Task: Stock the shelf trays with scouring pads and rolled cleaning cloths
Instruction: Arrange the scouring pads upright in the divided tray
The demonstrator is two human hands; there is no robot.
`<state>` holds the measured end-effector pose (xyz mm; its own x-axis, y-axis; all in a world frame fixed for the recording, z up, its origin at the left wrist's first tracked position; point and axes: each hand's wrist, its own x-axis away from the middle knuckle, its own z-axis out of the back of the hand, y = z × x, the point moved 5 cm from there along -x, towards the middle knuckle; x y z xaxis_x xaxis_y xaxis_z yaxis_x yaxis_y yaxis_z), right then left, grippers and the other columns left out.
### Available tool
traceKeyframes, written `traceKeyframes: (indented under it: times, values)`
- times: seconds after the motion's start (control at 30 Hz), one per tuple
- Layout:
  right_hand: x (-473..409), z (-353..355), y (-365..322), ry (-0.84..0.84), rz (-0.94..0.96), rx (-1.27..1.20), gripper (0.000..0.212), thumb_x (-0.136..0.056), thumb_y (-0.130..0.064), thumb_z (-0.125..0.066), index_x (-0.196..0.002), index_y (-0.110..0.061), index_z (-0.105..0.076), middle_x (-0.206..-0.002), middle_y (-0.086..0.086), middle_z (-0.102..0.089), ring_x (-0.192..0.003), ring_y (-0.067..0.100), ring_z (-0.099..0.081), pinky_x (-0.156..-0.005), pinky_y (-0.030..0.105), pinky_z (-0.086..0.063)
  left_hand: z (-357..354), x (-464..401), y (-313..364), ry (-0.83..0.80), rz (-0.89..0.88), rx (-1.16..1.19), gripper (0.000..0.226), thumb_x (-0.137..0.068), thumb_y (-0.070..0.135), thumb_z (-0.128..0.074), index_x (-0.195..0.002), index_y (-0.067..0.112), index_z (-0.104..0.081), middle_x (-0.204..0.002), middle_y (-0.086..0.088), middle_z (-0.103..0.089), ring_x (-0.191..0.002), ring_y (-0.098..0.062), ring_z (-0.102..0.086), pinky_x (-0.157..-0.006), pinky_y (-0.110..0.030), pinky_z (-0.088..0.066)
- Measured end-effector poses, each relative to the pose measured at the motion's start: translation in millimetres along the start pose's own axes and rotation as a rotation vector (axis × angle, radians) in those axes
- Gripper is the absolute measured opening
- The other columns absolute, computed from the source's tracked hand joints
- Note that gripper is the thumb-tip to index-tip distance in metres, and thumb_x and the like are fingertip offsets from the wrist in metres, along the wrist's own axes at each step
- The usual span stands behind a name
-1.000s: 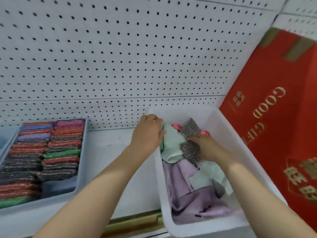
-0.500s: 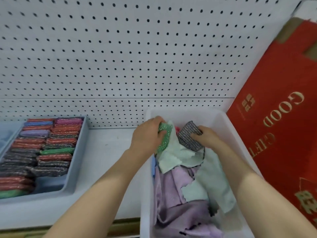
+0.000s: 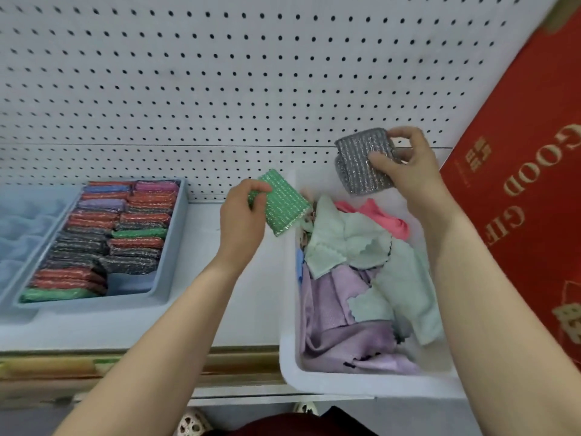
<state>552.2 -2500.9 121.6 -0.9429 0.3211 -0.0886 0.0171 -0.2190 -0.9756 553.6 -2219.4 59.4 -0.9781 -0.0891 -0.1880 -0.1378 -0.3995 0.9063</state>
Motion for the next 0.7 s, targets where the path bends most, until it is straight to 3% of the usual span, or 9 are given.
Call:
traceKeyframes:
  times: [0.07, 0.17, 0.23, 0.27, 0.33, 0.47, 0.53, 0.6, 0.7]
  values:
    - [13.0, -18.0, -18.7, -0.14, -0.034, -0.197, 0.041, -0.087, -0.014, -0.072, -0.123, -0.015, -0.051, -0.101, 0.013, -0.068, -0.082, 0.021, -0.068, -0.069, 0.03, -0.057, 2.2, 3.5, 1.2, -0.031, 0.059, 0.108, 0.017, -0.096, 0.028, -0.047, -0.1, 0.029, -0.064, -0.107, 0.007, -0.062, -0.085, -0.006, -0.059, -0.084, -0.036, -0.053]
    - [31.6, -53.2, -21.0, -0.272, -0.029, -0.046, 0.035, -0.086, -0.016, -0.074, -0.113, -0.013, -0.053, -0.096, 0.003, -0.071, -0.077, 0.014, -0.068, -0.068, 0.032, -0.057, -2.9, 16.4, 22.5, -0.18, 0.134, 0.361, 0.024, -0.1, 0.038, -0.047, -0.088, 0.026, -0.065, -0.088, 0.016, -0.067, -0.09, -0.007, -0.064, -0.09, -0.033, -0.055]
    - [39.3, -71.0, -10.7, -0.293, -0.013, 0.042, 0.027, -0.084, -0.022, -0.075, -0.101, -0.014, -0.056, -0.093, -0.001, -0.069, -0.072, 0.01, -0.062, -0.064, 0.028, -0.052, -3.8, 22.1, 26.5, -0.225, 0.116, 0.388, 0.013, -0.097, 0.038, -0.055, -0.095, 0.032, -0.066, -0.093, 0.02, -0.071, -0.095, -0.006, -0.067, -0.092, -0.032, -0.054]
    - [40.8, -76.9, -5.5, -0.292, 0.001, 0.079, 0.026, -0.084, -0.028, -0.076, -0.097, -0.015, -0.058, -0.093, -0.001, -0.068, -0.073, 0.01, -0.06, -0.066, 0.028, -0.049, -0.1, 23.1, 24.4, -0.209, 0.1, 0.375, 0.008, -0.094, 0.034, -0.061, -0.101, 0.033, -0.066, -0.099, 0.018, -0.071, -0.098, -0.008, -0.066, -0.093, -0.035, -0.054]
    - [41.2, -85.4, -1.2, -0.284, 0.017, 0.162, 0.028, -0.083, -0.038, -0.075, -0.095, -0.016, -0.062, -0.091, -0.002, -0.067, -0.074, 0.011, -0.061, -0.072, 0.031, -0.05, 11.8, 22.6, 15.8, -0.154, 0.097, 0.339, 0.02, -0.091, 0.025, -0.067, -0.108, 0.035, -0.065, -0.109, 0.016, -0.068, -0.098, -0.01, -0.064, -0.093, -0.036, -0.054]
    - [46.7, -116.3, -10.6, -0.378, 0.009, 0.206, 0.045, -0.075, -0.052, -0.076, -0.093, -0.013, -0.065, -0.087, 0.006, -0.071, -0.073, 0.014, -0.064, -0.073, 0.037, -0.053, 43.7, 22.0, 0.9, -0.07, 0.12, 0.318, 0.028, -0.088, 0.018, -0.069, -0.107, 0.037, -0.061, -0.107, 0.014, -0.065, -0.086, -0.013, -0.059, -0.078, -0.027, -0.052]
    - [51.5, -139.0, -19.6, -0.432, 0.034, 0.193, 0.051, -0.069, -0.058, -0.076, -0.088, -0.013, -0.064, -0.086, 0.01, -0.07, -0.074, 0.019, -0.063, -0.075, 0.042, -0.052, 61.5, 21.3, -9.0, -0.067, 0.162, 0.362, 0.029, -0.088, 0.018, -0.07, -0.107, 0.038, -0.06, -0.109, 0.014, -0.064, -0.094, -0.015, -0.062, -0.083, -0.029, -0.052]
    - [56.8, -167.0, -26.0, -0.476, 0.041, 0.157, 0.047, -0.073, -0.056, -0.073, -0.086, -0.013, -0.06, -0.083, 0.011, -0.065, -0.074, 0.02, -0.058, -0.072, 0.039, -0.047, 83.5, 20.2, -20.3, -0.073, 0.183, 0.388, 0.029, -0.088, 0.019, -0.071, -0.106, 0.039, -0.061, -0.111, 0.013, -0.065, -0.105, -0.017, -0.063, -0.091, -0.034, -0.053]
    - [66.7, -207.9, -31.5, -0.431, 0.015, 0.203, 0.033, -0.091, -0.046, -0.062, -0.093, -0.015, -0.052, -0.081, 0.002, -0.056, -0.072, 0.015, -0.049, -0.066, 0.029, -0.038, 130.9, 18.8, -39.1, 0.02, 0.159, 0.298, 0.027, -0.086, 0.02, -0.073, -0.104, 0.036, -0.062, -0.109, 0.022, -0.059, -0.103, -0.003, -0.057, -0.082, -0.015, -0.045]
